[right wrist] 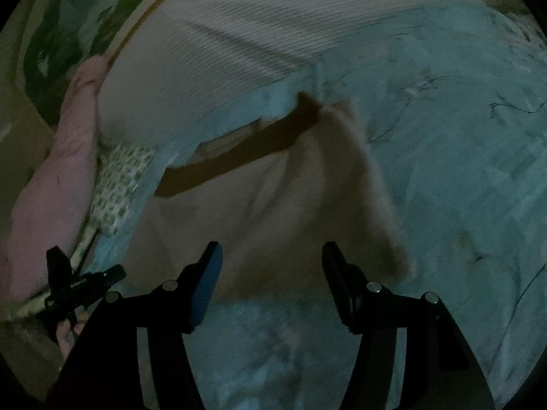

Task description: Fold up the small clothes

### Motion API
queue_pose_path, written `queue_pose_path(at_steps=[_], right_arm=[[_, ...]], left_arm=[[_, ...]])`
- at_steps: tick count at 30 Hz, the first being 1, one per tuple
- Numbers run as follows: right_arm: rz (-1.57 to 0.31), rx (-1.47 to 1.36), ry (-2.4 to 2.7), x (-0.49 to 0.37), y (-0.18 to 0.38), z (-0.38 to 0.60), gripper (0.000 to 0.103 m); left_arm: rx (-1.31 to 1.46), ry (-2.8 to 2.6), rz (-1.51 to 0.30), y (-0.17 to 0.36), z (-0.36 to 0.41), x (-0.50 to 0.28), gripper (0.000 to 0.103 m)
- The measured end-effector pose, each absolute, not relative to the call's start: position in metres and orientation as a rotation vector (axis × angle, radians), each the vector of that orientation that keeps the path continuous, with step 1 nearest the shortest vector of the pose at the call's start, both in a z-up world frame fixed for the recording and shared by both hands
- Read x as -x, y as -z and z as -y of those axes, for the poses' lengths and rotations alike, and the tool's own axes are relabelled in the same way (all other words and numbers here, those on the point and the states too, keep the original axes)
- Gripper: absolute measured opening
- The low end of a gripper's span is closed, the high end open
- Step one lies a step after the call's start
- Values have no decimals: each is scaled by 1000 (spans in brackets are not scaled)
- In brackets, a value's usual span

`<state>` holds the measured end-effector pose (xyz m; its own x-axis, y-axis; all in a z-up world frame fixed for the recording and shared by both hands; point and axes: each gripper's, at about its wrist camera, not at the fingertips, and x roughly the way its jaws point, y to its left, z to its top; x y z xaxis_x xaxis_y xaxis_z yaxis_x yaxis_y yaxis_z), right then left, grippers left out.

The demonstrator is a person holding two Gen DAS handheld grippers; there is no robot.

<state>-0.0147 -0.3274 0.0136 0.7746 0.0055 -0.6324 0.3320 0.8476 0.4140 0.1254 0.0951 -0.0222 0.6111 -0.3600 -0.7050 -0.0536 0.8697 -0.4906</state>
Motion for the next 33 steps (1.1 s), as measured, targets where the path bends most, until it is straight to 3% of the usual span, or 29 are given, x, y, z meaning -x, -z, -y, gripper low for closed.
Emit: queue_pose_path(at_steps=[8,16,28,33], right_arm=[[-714,-467,125,10,-5,291,62],[-735,-479,96,8,5,277,63],[-751,-498,83,4,13,279,64],[-751,-511,85,1,14,281,64]], left_arm=[[525,194,-934,30,-96,-102,31],[554,174,-935,39,-94,-95,48],[686,120,-910,58,-98,-141,63],[755,74,-847,61,-100,-158,64]])
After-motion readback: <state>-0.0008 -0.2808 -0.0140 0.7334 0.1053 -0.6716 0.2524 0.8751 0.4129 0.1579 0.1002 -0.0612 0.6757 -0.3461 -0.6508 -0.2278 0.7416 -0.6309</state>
